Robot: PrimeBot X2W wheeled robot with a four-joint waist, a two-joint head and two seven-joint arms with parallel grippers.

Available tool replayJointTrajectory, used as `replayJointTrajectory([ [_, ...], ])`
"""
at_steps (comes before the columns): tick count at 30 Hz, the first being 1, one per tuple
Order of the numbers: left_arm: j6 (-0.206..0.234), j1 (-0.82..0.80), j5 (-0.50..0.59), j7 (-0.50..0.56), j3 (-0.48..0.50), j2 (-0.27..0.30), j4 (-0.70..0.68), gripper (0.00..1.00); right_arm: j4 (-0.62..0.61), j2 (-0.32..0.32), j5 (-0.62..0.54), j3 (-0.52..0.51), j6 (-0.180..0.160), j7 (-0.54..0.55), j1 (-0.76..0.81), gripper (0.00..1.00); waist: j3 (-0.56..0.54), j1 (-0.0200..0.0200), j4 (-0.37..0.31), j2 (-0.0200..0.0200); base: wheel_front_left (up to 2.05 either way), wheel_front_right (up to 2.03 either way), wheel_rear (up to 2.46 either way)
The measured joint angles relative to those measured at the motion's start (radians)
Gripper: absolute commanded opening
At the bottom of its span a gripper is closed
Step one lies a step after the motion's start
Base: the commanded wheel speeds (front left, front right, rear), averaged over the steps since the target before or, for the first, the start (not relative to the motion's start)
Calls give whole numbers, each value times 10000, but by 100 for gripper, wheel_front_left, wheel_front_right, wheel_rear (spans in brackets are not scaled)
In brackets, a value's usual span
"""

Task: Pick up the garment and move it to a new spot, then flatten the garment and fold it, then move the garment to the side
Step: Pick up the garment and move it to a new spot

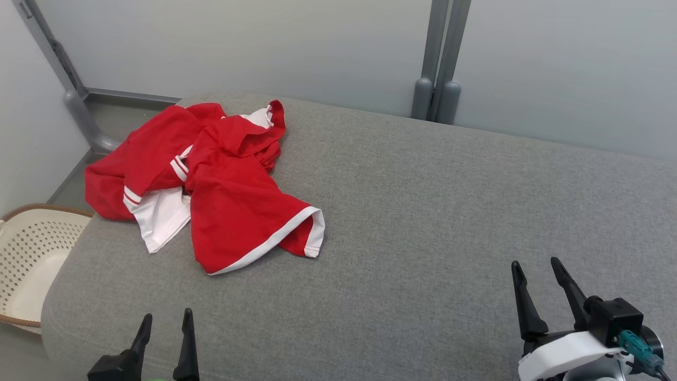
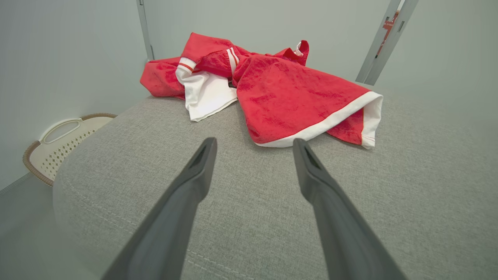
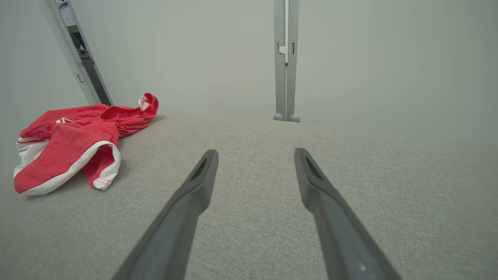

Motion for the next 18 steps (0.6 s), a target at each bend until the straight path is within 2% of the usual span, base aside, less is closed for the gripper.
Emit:
replayJointTrajectory([
  [6,0,-386,-380,-2,244,-19,337,100,-92,-33,69,58,0,0,-32,100,135,0,46,0,0,0,0],
  [11,2,-2093,-558,15,17,-21,1707,100,-199,-326,-15,326,0,0,-421,100,672,0,-36,0,0,0,0],
  [14,0,-3287,-646,418,-280,31,2629,100,-236,-546,-86,523,2,2,-840,100,1175,0,-69,0,0,0,0],
  [18,0,-4456,-796,917,-391,403,3946,100,-209,-675,-128,675,0,0,-1248,100,1903,0,-108,0,0,0,0],
])
